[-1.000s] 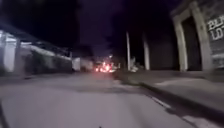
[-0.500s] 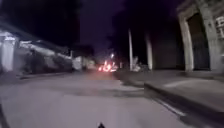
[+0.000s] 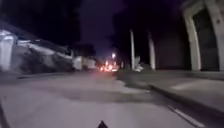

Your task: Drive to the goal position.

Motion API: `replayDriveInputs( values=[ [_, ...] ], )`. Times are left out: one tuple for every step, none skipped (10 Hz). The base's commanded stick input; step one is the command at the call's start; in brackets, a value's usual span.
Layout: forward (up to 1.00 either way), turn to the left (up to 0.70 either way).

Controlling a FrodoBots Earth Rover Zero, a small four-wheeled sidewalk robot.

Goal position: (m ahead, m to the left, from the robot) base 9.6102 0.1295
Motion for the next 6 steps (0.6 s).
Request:
replayDriveInputs(
  values=[
    [0.7,0.0],
    [0.7,0.0],
    [0.7,0.0],
    [0.7,0.0],
    [0.7,0.0],
    [0.7,0.0]
  ],
)
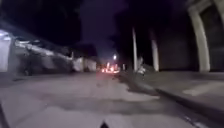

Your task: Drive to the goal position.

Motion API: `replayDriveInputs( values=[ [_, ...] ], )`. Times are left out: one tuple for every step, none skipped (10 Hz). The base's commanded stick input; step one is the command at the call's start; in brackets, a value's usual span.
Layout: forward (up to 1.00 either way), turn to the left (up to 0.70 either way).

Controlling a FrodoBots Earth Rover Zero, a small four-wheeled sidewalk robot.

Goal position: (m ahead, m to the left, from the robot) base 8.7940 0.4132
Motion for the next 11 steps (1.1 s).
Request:
replayDriveInputs(
  values=[
    [0.7,0.0],
    [0.7,0.0],
    [0.7,-0.21],
    [0.7,-0.35],
    [0.7,-0.25],
    [0.7,-0.14],
    [0.7,-0.03],
    [0.7,0.0],
    [0.7,0.0],
    [0.7,0.0],
    [0.7,0.0]
  ],
)
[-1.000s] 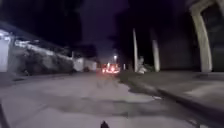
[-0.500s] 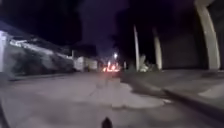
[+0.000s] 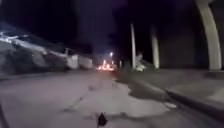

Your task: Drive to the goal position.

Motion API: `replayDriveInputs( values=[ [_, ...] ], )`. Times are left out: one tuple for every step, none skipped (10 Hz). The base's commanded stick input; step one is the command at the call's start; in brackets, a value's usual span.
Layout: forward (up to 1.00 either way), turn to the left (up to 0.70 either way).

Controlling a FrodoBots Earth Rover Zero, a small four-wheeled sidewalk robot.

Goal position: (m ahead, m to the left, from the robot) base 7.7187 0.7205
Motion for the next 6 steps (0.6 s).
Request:
replayDriveInputs(
  values=[
    [0.7,0.0],
    [0.7,0.0],
    [0.7,0.0],
    [0.7,0.0],
    [0.7,0.0],
    [0.7,0.0]
  ],
)
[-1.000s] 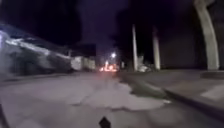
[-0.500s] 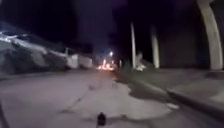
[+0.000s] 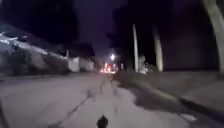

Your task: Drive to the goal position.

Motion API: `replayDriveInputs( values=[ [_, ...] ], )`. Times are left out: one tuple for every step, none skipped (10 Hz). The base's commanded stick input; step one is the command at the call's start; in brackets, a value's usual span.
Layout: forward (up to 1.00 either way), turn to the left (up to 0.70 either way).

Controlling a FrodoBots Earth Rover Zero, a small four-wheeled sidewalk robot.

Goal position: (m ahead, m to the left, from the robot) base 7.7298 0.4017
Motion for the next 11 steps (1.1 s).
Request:
replayDriveInputs(
  values=[
    [0.7,0.0],
    [0.7,0.0],
    [0.7,0.0],
    [0.7,0.0],
    [0.7,0.0],
    [0.7,0.0],
    [0.7,0.0],
    [0.7,0.0],
    [0.7,0.0],
    [0.7,0.0],
    [0.7,0.0]
  ],
)
